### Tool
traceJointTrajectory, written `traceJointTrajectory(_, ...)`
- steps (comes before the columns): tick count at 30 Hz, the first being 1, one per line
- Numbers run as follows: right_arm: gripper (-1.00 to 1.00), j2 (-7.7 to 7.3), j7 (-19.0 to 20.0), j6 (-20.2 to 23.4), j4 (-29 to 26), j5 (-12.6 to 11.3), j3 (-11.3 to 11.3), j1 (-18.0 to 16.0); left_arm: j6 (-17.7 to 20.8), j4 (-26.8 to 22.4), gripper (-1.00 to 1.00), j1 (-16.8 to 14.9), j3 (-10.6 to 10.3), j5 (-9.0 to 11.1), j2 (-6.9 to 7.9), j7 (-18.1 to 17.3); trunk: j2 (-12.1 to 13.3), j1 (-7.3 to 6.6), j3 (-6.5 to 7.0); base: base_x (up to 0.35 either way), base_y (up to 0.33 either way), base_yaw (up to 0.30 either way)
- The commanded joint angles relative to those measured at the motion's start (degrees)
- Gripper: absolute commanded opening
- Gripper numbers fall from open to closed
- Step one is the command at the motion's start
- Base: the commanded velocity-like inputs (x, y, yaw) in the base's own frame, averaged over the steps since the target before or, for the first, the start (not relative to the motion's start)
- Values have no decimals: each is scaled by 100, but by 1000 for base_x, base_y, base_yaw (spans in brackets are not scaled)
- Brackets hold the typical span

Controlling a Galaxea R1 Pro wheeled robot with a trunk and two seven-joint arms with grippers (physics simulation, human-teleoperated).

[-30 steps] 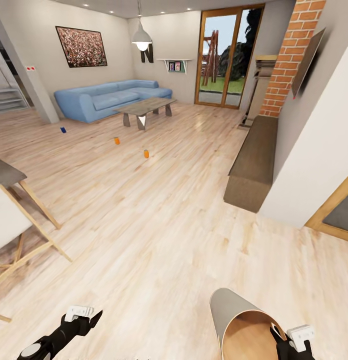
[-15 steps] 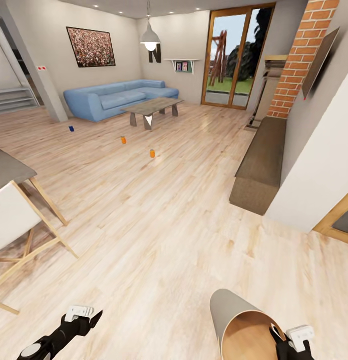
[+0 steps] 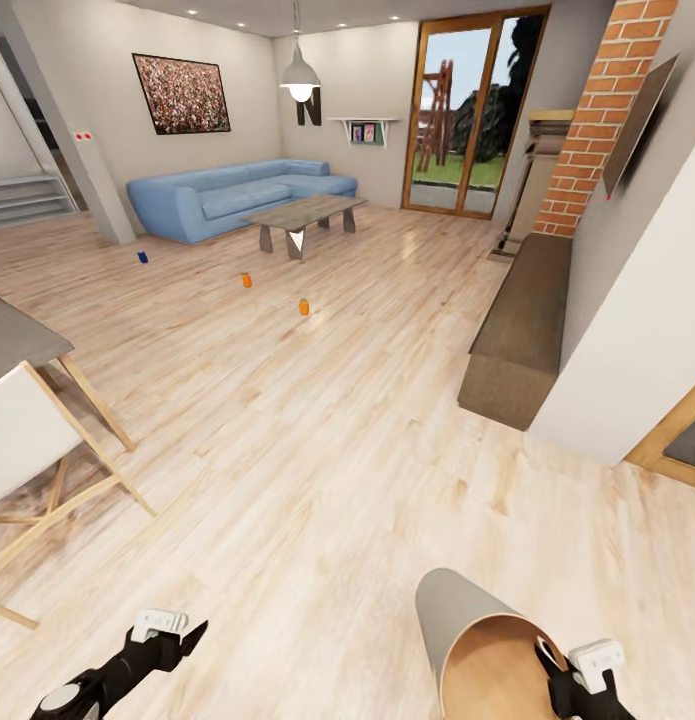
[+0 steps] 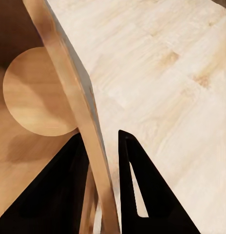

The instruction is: Put the three can of soda from the living room inside the tash can in the kitchen.

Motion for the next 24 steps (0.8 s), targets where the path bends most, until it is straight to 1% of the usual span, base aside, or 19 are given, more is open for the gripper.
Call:
traceJointTrajectory(1, -100, -7, 59, 10, -74, -32, -10, -8, 19, -5, 100, 0, 2, 3, 3, -51, 0, 0, 0, 0, 0, 0)
traceJointTrajectory(3, -100, -17, 66, 44, -380, -34, -18, -26, 81, -19, 100, -12, 5, 8, 11, -153, 0, 0, 0, 0, 0, 0)
traceJointTrajectory(4, -100, -17, 67, 71, -655, -37, -24, -30, 111, -39, 100, -41, 6, 9, 16, -194, 0, 0, 0, 0, 0, 0)
traceJointTrajectory(6, -100, -14, 68, 112, -970, -46, -32, -32, 133, -85, 100, -74, 7, 9, 19, -218, 0, 0, 0, 0, 0, 0)
traceJointTrajectory(7, -100, -14, 69, 253, -1336, -66, -46, -33, 154, -152, 100, -118, 5, 5, 22, -236, 0, 0, 0, 0, 0, 0)
traceJointTrajectory(8, -100, -14, 69, 378, -1530, -77, -52, -34, 160, -180, 100, -143, 2, 0, 24, -237, 0, 0, 0, 0, 0, 0)
traceJointTrajectory(10, -100, 0, 75, 1089, -2265, -92, -63, -35, 177, -264, 100, -211, -9, -24, 26, -231, 0, 0, 0, 4, 0, 0)
traceJointTrajectory(13, -100, 23, 85, 1683, -2801, -84, -44, -35, 167, -274, 100, -241, -4, -19, 15, -221, 0, 0, 0, 114, -62, 0)
traceJointTrajectory(17, -100, 26, 94, 1838, -2924, -92, -59, -35, 188, -464, 100, -229, 1, -11, -11, -216, 0, 0, 0, 242, -142, 0)
traceJointTrajectory(19, -100, 34, 91, 1869, -2949, -68, -32, -35, 205, -523, 100, -225, 5, 8, 11, -225, 0, 0, 0, 286, -136, 0)
traceJointTrajectory(23, -100, 47, 68, 1893, -2965, -45, 7, -35, 217, -536, 100, -214, 6, 233, 51, -257, 0, 0, 0, 306, -106, 0)
traceJointTrajectory(24, -100, 47, 58, 1894, -2965, -45, 10, -35, 214, -534, 100, -213, 7, 243, 56, -260, 0, 0, 0, 314, -66, 0)
